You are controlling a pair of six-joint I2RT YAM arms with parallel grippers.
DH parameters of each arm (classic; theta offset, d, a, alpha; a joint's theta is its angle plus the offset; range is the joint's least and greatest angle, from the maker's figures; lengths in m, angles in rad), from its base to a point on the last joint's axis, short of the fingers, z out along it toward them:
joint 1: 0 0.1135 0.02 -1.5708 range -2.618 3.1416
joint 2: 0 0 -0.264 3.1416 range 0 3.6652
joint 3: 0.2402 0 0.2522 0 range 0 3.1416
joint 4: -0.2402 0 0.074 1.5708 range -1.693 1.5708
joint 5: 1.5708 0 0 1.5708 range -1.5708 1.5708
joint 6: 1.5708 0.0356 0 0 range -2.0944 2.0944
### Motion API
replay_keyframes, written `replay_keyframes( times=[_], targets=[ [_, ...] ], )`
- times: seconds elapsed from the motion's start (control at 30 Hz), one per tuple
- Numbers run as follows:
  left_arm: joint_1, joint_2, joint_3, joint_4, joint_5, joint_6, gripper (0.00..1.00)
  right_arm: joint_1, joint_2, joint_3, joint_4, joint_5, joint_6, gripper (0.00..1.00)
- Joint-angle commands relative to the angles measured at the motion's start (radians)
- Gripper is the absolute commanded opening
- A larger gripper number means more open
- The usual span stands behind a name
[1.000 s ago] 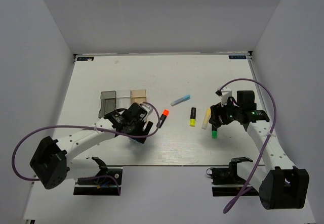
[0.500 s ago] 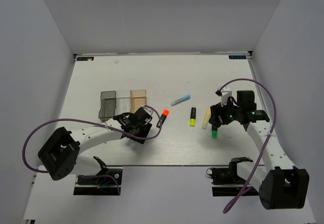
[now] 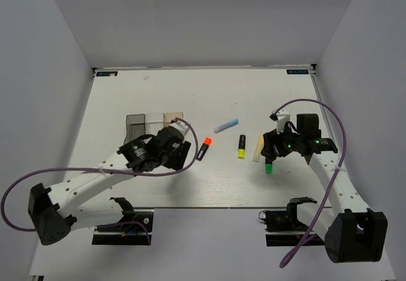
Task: Sort the stationery into containers
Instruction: Grab a piece of stationery with the left arm, then place the stationery into the container
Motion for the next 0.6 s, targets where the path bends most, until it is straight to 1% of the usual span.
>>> replay_keyframes(
  times=[0.0,0.1,0.13,0.17,0.23,0.27,0.3,0.37,0.4,0.43,0.57],
  targets=[
    [0.058,-0.085,0.134,-0.088,-0.022,0.017,0.00,0.004,-0.018,0.040,-0.012,-0.021,-0.011,0.79],
    [0.149,-0.070,0.236,-0.147,-0.091,0.043,0.00,0.005,-0.018,0.043,-0.010,-0.024,-0.007,0.79],
    [0.246,-0.059,0.246,-0.161,-0.114,0.051,0.00,0.002,-0.017,0.044,-0.012,-0.023,-0.007,0.79],
    [0.282,-0.030,0.250,-0.159,-0.112,0.055,0.00,0.005,-0.020,0.044,-0.013,-0.023,-0.005,0.79],
    [0.446,-0.005,0.266,-0.152,-0.076,0.059,0.00,0.002,-0.018,0.044,-0.015,-0.026,-0.004,0.79],
    [0.483,0.036,0.263,-0.144,-0.030,0.065,0.00,0.004,-0.021,0.046,-0.020,-0.024,-0.004,0.79],
    [0.566,0.050,0.258,-0.141,-0.007,0.068,0.00,0.002,-0.023,0.046,-0.017,-0.026,-0.004,0.79],
    [0.681,0.096,0.244,-0.101,0.059,0.083,0.00,0.005,-0.027,0.041,-0.017,-0.026,-0.004,0.79],
    [0.700,0.105,0.240,-0.086,0.073,0.086,0.00,0.005,-0.027,0.041,-0.015,-0.026,-0.004,0.79],
    [0.747,0.121,0.238,-0.066,0.079,0.089,0.00,0.002,-0.027,0.040,-0.018,-0.026,-0.004,0.79],
    [0.784,0.209,0.267,-0.034,0.121,0.103,0.00,0.004,-0.023,0.041,-0.015,-0.024,-0.004,0.79]
  ],
)
